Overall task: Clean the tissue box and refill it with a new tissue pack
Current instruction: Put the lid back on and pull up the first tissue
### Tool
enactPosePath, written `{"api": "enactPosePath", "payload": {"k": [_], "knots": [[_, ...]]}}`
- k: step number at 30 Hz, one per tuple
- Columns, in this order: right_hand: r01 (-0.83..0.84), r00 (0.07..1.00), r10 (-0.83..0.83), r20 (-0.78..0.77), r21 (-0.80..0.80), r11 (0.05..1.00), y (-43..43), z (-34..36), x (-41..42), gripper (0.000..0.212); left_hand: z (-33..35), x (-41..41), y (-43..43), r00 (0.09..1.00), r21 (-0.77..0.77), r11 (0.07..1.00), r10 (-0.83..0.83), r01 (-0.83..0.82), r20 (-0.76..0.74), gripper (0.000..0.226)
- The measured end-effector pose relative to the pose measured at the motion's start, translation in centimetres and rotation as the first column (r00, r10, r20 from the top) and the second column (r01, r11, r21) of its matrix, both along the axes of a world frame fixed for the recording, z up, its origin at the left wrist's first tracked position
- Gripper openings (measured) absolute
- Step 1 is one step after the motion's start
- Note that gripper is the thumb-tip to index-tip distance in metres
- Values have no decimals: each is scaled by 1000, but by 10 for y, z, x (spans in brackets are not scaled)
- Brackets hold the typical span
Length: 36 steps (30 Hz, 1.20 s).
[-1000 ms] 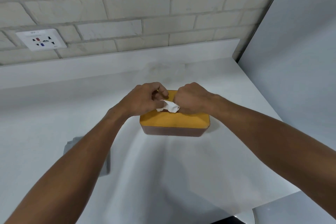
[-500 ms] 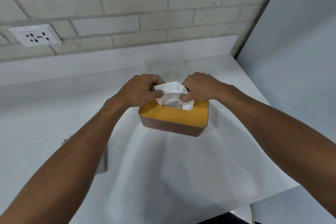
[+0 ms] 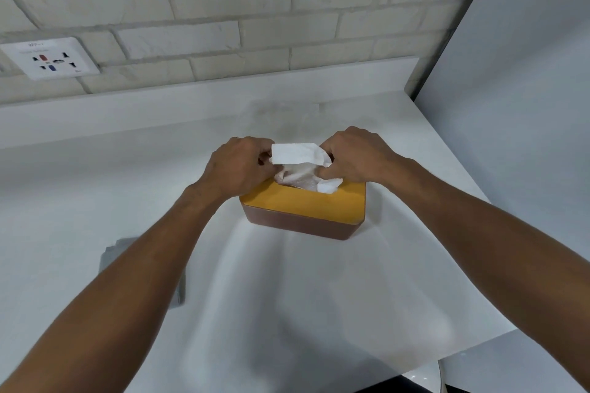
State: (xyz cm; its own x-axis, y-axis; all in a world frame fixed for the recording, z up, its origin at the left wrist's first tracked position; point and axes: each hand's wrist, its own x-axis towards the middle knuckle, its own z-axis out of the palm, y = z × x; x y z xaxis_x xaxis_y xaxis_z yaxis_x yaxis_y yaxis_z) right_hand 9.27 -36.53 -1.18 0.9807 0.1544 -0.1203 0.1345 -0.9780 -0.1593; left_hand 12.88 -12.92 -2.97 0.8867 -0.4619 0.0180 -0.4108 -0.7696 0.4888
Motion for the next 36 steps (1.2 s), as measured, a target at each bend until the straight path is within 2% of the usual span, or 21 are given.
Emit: {"api": "enactPosePath", "payload": {"k": [3,6,8,10,13,15,17,20,24,27,29,32,33,35,36], "knots": [[33,999,-32,-29,48,998,-4,0,1,28,2,4,0,997,-70,997,5,-11,-79,20],[81,992,-58,-114,209,975,-9,2,4,25,9,9,0,985,-152,988,-6,-21,-173,29],[111,986,-67,-154,300,947,-12,3,5,23,13,12,0,983,-142,990,-9,-18,-184,34],[127,984,-78,-162,322,938,-12,4,5,23,14,14,0,980,-124,992,-32,8,-195,34],[74,995,-61,-84,166,983,-7,3,1,24,13,9,-1,975,-72,997,-45,30,-216,33],[-16,1000,16,-11,51,999,0,0,-3,30,11,4,-1,985,-47,998,-49,41,-168,28],[-92,995,93,40,-25,995,7,-3,-7,35,7,0,-1,993,-81,996,-55,46,-106,18],[-171,978,184,96,-129,977,14,-8,-11,33,3,-3,1,994,-129,988,-96,88,-51,19],[-234,959,268,87,-285,930,18,-13,-12,7,-3,-7,4,994,-117,988,-103,105,23,29],[-253,951,303,67,-400,881,25,-13,-10,10,-5,-6,6,994,-121,986,-112,110,-12,19],[-317,919,389,71,-454,832,29,-13,-8,12,-7,-6,7,993,-115,987,-117,112,-35,14],[-388,850,512,125,-509,769,31,-13,-4,15,-9,-6,7,993,-100,989,-113,109,-39,22],[-403,835,537,122,-531,746,32,-12,0,17,-9,-5,7,992,-85,990,-115,110,-54,18],[-456,826,561,48,-527,717,34,-15,9,15,-8,-4,7,988,-37,992,-121,118,-93,2],[-485,829,559,-4,-504,715,36,-18,15,16,-6,-4,6,986,-22,992,-123,121,-115,6]]}}
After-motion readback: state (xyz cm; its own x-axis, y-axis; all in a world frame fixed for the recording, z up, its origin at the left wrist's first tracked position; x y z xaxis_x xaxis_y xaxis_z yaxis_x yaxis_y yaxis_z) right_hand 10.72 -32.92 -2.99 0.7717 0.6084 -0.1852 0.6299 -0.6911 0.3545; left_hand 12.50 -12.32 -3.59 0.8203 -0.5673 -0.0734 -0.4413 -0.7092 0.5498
